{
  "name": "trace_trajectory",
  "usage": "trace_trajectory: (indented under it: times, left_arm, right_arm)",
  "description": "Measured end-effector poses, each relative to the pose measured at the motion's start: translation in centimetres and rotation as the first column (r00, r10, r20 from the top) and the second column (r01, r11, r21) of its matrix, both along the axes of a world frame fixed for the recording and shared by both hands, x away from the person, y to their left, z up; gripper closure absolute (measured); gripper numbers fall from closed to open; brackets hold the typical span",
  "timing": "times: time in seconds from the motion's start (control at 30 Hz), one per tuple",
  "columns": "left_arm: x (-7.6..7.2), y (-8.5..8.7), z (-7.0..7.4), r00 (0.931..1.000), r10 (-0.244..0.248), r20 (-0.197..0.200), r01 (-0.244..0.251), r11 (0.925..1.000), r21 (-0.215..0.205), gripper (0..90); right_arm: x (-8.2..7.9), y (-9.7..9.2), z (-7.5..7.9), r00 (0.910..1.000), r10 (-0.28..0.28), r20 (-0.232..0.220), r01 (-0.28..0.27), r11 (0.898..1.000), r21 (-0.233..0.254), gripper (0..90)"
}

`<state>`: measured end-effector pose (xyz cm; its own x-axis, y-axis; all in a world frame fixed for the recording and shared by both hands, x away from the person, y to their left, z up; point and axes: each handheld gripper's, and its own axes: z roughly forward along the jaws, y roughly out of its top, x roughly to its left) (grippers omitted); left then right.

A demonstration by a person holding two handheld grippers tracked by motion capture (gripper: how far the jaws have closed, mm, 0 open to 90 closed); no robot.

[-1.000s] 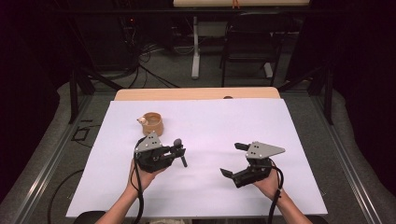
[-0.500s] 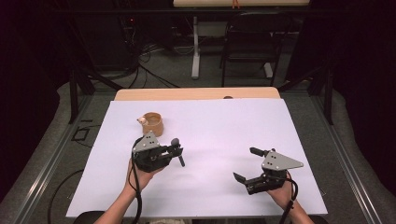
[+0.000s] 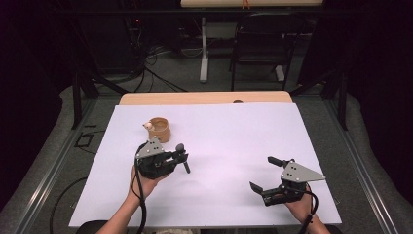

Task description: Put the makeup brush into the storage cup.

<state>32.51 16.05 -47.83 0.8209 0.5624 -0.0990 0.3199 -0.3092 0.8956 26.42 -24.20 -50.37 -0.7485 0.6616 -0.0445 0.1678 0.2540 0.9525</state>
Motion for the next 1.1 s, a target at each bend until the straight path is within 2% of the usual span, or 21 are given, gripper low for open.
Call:
trace_trajectory:
  times: [0.3,0.43,0.87,1.1]
  left_arm:
    - [0.1,0.6,0.0,0.9999,0.016,0.006,-0.016,0.9996,0.024,77.5]
    - [0.4,1.0,0.1,0.9997,0.024,0.002,-0.024,0.999,0.037,77.5]
    - [0.9,3.0,1.1,0.9976,0.066,0.019,-0.067,0.9956,0.065,77.5]
    - [1.0,3.9,1.8,0.9963,0.079,0.035,-0.082,0.9911,0.105,77.5]
  right_arm:
    - [0.2,0.1,-0.1,0.9999,0.0,-0.014,0.0,1.0,0.007,0.0]
    - [0.3,0.1,-0.1,0.9999,0.003,-0.015,-0.003,1.0,-0.007,0.0]
    - [0.5,0.0,-0.2,0.9999,-0.005,-0.016,0.005,1.0,-0.009,0.0]
    - [0.5,0.1,-0.2,0.9998,-0.006,-0.019,0.006,1.0,-0.013,0.0]
